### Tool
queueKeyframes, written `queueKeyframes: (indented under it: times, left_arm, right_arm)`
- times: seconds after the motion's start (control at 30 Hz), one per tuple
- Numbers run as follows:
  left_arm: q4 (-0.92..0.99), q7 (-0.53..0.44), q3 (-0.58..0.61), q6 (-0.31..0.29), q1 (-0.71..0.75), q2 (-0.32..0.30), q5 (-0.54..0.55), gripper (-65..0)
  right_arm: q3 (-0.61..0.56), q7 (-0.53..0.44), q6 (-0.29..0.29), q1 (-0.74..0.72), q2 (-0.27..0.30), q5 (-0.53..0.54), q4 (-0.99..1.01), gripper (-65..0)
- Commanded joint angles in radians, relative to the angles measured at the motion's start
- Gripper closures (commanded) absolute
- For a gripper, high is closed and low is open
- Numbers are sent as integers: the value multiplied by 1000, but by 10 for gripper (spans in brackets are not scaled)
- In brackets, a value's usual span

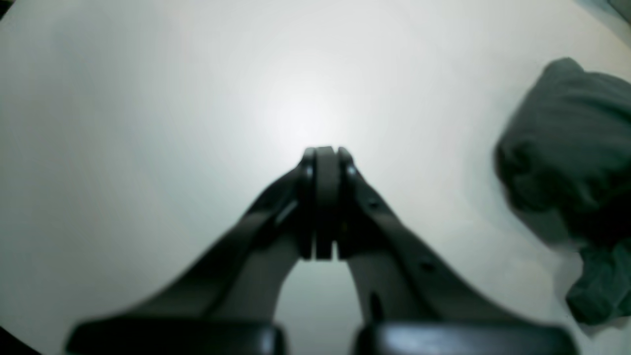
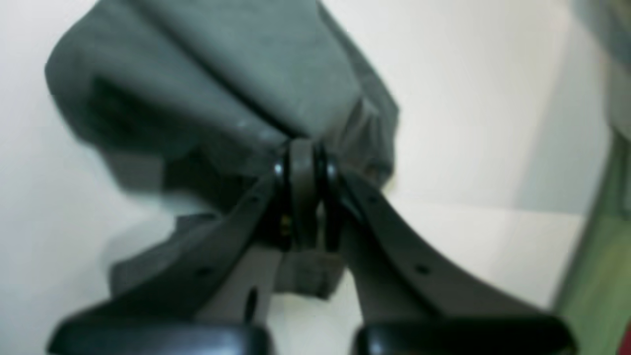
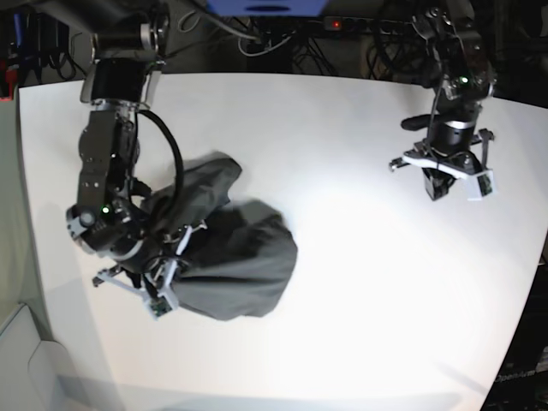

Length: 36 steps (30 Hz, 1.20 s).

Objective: Layout the t-shirt on the table in an organized manner, then fold the t-shirt properly
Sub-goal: 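Lift and pull the t-shirt with the right gripper to spread it, then grasp the t-shirt edge with the left gripper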

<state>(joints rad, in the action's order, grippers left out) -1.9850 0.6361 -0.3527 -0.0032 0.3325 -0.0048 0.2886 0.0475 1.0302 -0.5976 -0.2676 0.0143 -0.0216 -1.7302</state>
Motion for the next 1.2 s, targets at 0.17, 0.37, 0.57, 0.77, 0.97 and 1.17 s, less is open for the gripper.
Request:
queueKeyframes:
  times: [0.17, 0.37, 0.57, 0.77, 0.97, 1.17]
  left_arm:
    - [-20, -23, 16, -2, -8, -4, 5, -46]
    - [-18, -23, 86, -2, -6, -8, 5, -368]
    - [-17, -31, 264, -2, -8, -11, 4, -460]
    - [39, -32, 418, 2, -54, -4, 2, -458]
    - [207, -35, 542, 6, -115, 1, 4, -458]
    - [298, -35, 642, 7, -171, 55, 2, -458]
  right_arm:
    - [-4, 5, -2, -12, 0, 16, -24, -98]
    - [-30, 49, -3, 8, 5, 16, -32, -285]
    - [30, 85, -3, 27, 37, 19, -129, -313]
    - [90, 85, -3, 43, 94, 19, -215, -313]
    - [134, 78, -3, 77, 134, 19, -215, -313]
    - [154, 81, -3, 104, 134, 19, -215, -313]
